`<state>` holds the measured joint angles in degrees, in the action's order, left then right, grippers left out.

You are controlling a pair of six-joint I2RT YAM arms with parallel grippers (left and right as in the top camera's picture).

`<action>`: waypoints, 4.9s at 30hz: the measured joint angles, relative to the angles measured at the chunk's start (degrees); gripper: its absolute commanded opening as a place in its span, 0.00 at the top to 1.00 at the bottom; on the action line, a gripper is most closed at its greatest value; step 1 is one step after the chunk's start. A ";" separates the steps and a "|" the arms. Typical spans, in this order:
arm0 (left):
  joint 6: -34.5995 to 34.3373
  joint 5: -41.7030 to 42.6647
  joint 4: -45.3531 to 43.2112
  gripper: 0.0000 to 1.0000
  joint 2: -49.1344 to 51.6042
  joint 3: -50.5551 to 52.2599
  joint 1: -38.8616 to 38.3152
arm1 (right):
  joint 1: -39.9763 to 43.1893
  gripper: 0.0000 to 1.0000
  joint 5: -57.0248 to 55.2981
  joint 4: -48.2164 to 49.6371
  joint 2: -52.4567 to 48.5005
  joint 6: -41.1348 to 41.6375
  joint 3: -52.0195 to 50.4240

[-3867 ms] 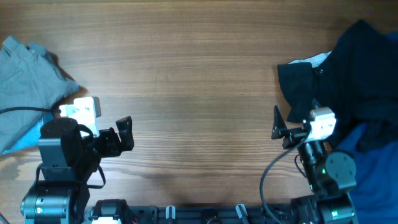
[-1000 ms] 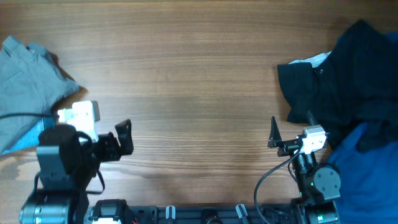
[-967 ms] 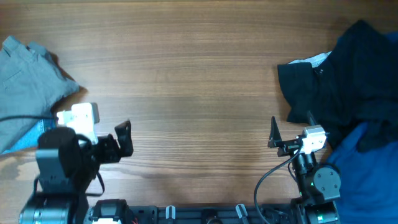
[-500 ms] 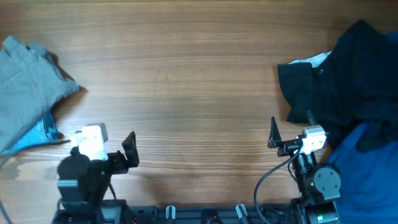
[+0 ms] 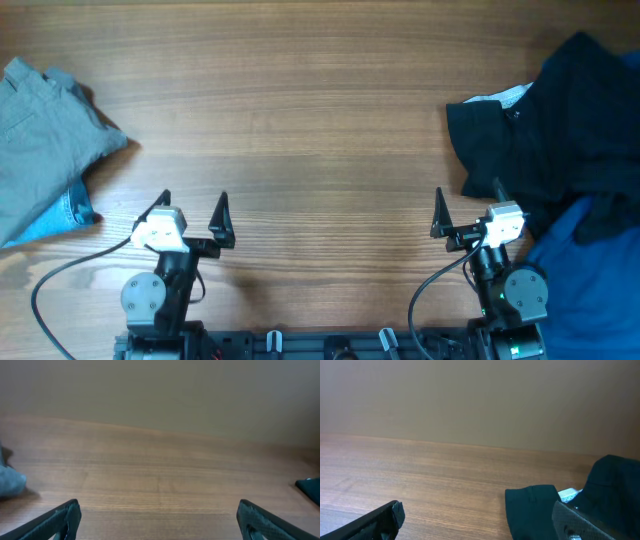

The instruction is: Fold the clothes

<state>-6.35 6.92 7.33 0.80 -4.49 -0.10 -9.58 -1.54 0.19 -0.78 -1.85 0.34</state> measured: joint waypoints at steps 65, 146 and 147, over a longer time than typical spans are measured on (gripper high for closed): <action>0.00 -1.31 -3.50 0.00 -0.02 3.80 0.00 | 0.00 0.00 0.00 0.00 0.00 0.00 0.00; 0.00 -1.31 -3.50 0.00 -0.02 3.80 0.00 | 6.54 0.00 0.02 0.17 -0.33 0.00 0.00; 0.00 -1.31 -3.50 0.00 -0.02 3.80 0.00 | 6.54 0.00 0.00 0.17 -0.33 0.00 0.00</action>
<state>-6.35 5.61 3.84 0.78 -0.69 -0.10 -3.05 -1.54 0.36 -1.10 -1.85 0.34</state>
